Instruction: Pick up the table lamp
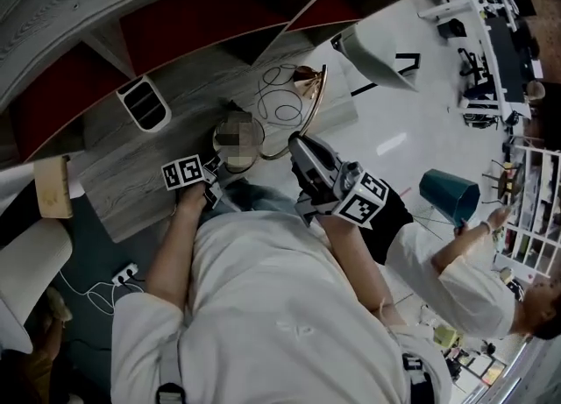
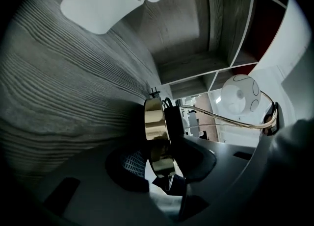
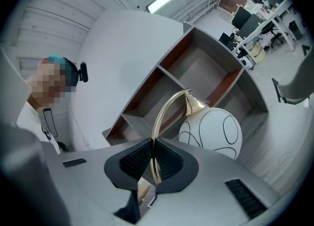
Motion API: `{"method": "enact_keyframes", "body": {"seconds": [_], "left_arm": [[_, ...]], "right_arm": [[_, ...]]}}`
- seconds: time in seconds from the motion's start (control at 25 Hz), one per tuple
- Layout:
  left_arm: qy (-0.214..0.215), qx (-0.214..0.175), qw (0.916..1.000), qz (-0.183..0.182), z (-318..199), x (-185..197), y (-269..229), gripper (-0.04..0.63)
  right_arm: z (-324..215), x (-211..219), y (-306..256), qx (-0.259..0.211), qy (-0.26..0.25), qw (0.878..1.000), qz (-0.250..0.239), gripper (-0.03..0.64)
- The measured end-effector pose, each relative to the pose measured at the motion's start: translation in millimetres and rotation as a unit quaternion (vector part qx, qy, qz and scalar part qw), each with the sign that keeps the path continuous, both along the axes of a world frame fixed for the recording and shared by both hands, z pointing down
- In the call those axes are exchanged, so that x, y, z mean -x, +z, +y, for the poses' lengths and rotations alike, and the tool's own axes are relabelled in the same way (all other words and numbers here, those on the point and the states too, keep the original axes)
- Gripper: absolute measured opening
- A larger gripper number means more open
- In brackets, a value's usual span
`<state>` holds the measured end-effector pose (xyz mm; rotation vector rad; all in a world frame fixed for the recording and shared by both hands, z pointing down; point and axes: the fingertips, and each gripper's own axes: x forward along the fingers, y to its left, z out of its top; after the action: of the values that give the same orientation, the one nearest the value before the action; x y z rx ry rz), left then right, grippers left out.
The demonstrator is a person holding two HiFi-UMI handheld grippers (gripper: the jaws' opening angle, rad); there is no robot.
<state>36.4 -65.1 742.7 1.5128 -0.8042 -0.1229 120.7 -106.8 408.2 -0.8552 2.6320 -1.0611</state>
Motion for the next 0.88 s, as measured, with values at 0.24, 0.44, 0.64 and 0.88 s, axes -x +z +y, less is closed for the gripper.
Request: {"method": "enact_keyframes", "body": {"seconds": [0.24,0.44,0.64,0.88], "left_arm": [[-0.013,-0.003,0.9998,-0.016,9.3,30.5,-14.5,0.152],[-0.021,0.003,0.9992,-0.032,16.4,46.3,-27.2,0.149],[-0.026,0.015,0.9977,-0.061,29.2,73.0,-44.1,0.149],[-0.053,0.010,0.9952,-0.082,49.1,121.3,-56.7,0.146]], "right_arm": [[-0.7,6.4,-5.7,0.009,-0.002,0.999,-0.034,0.057],[-1.3,3.3,-10.3,0.021,-0.006,0.998,-0.062,0.057],[0.8,9.2,-16.6,0.028,-0.017,0.996,-0.080,0.060],[10.9,32.7,-12.6,0.038,-0.033,0.992,-0.113,0.063]]}}
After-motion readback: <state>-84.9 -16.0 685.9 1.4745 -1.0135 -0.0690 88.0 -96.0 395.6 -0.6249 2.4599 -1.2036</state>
